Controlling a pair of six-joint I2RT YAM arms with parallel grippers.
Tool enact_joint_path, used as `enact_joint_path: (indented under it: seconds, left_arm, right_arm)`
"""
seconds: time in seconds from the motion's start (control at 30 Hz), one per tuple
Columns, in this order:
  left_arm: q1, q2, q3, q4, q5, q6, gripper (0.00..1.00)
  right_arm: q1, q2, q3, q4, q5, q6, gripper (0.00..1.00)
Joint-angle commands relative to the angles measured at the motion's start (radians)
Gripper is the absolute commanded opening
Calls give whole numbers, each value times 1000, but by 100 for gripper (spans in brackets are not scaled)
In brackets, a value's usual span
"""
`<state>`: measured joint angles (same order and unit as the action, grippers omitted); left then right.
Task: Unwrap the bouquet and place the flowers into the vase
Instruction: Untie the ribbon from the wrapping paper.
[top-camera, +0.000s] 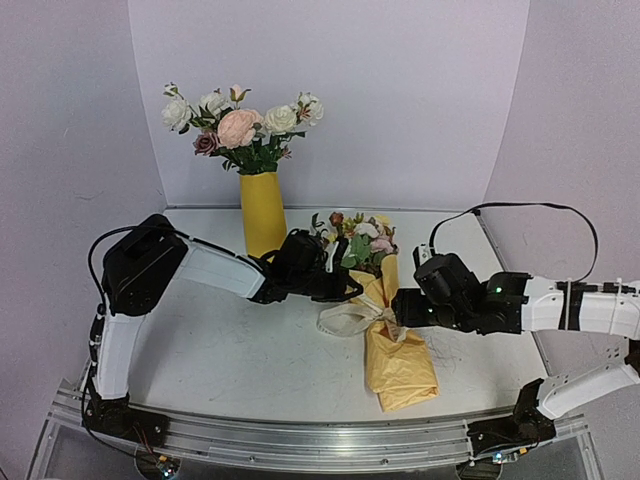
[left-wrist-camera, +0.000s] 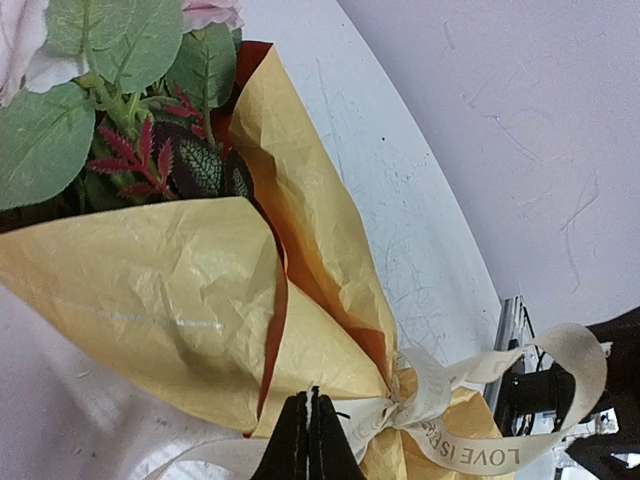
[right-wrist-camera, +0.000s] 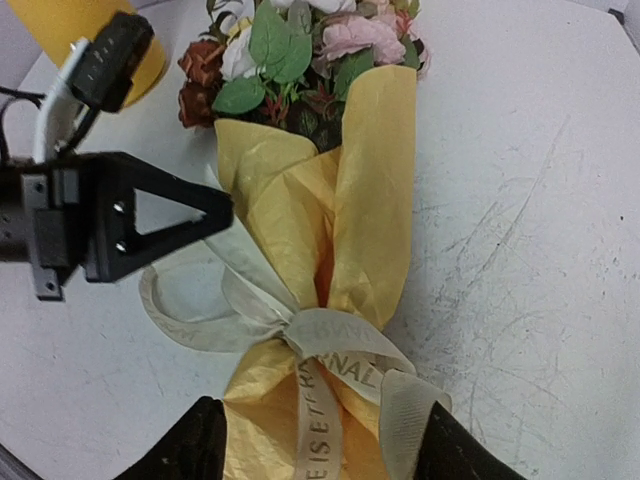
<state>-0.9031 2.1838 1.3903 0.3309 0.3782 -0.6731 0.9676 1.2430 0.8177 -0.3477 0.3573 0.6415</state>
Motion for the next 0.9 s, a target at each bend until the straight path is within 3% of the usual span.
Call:
enact_joint_path:
  seconds: [0.0, 0.1, 0.2, 0.4, 0.47, 0.5, 0.63, 0.7, 0.87]
  left_arm:
    - [27, -135, -101, -6, -42, 47, 0]
    - [48, -176, -168, -6, -42, 49, 0]
    - [72, -243, -235, -7, -62, 64, 0]
    - [87, -291, -299, -9, -49, 83, 0]
    - [86, -287, -304, -9, -54, 89, 0]
    - [90, -289, -310, -9, -68, 91, 0]
    - [113, -296, -324, -11, -77, 100, 0]
    - [120, -300, -332, -13, -78, 105, 0]
    - [122, -295, -334, -13, -60, 131, 0]
  right_arm:
    - [-14, -22, -50, 87, -103, 9, 69]
    - [-35, -59, -84, 120, -162, 14, 70]
    - [-48, -87, -107, 141, -204, 21, 80]
    - [-48, -97, -145, 190, -304, 21, 87]
    - [-47, -91, -163, 213, -349, 29, 83]
    - [-48, -88, -173, 209, -350, 40, 75]
    - [-49, -147, -249, 196, -320, 71, 75]
    - [-48, -164, -269, 160, -277, 95, 70]
    - [-48, -41, -182, 98, -202, 20, 62]
